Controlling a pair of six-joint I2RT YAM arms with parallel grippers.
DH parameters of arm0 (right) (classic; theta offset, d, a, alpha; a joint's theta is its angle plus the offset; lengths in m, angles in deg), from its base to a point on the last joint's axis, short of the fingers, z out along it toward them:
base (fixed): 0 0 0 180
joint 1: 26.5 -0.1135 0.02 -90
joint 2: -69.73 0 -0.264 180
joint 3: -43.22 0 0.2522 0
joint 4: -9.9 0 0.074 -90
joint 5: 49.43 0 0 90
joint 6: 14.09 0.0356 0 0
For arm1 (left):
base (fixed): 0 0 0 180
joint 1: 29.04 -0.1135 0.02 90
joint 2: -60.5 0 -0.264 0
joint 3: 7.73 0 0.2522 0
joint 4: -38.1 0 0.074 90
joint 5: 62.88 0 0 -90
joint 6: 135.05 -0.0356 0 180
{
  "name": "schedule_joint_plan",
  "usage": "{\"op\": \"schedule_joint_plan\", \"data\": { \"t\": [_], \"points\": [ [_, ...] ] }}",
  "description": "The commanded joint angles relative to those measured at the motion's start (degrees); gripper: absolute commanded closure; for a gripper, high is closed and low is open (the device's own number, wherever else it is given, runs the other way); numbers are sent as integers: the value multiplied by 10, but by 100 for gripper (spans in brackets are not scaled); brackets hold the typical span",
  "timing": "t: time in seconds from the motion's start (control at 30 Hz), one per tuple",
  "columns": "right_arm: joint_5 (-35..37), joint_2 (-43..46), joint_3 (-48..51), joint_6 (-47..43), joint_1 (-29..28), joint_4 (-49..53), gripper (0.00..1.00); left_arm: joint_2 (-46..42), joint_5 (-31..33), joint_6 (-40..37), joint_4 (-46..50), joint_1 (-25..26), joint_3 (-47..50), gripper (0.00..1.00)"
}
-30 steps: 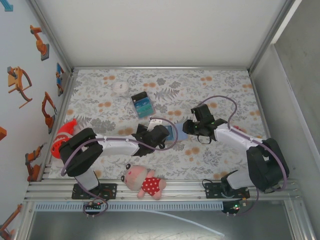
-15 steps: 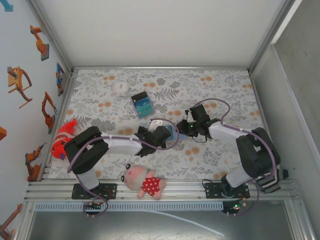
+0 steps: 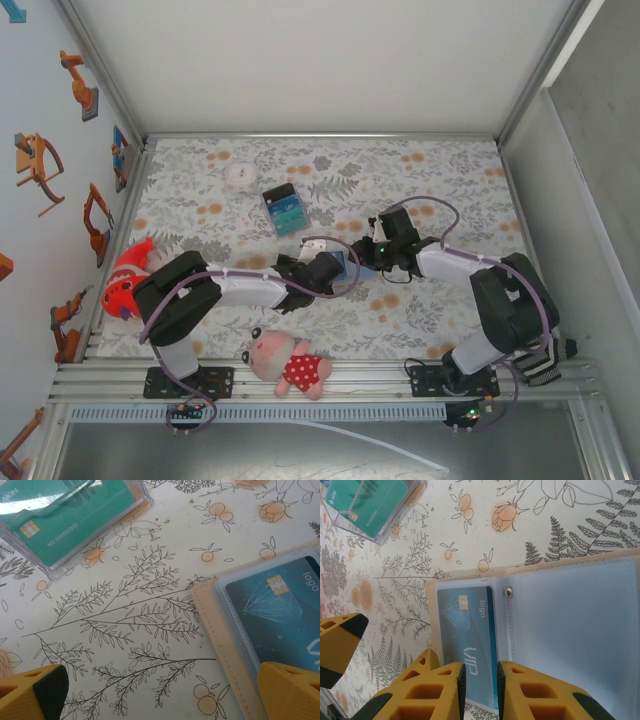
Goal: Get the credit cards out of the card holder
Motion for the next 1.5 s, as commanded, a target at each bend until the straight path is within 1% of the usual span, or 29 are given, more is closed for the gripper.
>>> {"op": "schedule_joint_plan", "data": {
  "t": [0.0, 0.33, 0.47, 0.63, 0.83, 1.0, 1.23, 1.47],
  "points": [
    [-13, -11, 2, 8, 1, -16, 77, 10, -4, 13, 25, -2, -15, 3],
    [-48, -59, 0, 15, 1, -49, 78, 19, -3, 16, 53, -2, -21, 3],
    [-69, -83, 0, 22, 1, -73, 81, 20, -1, 17, 60, -2, -21, 3],
    [-76, -101, 0, 23, 1, -84, 84, 24, -2, 16, 62, -2, -23, 3],
    [-95, -105, 6, 30, 1, -107, 88, 27, -1, 13, 63, -2, -28, 3],
    [-112, -102, 13, 35, 1, -127, 90, 30, -4, 12, 64, -2, -31, 3],
    [-136, -105, 29, 52, 1, -164, 90, 25, -4, 14, 64, -2, -30, 3],
    [-141, -107, 41, 54, 1, -172, 84, 16, -4, 11, 60, -2, -28, 3]
  ]
}}
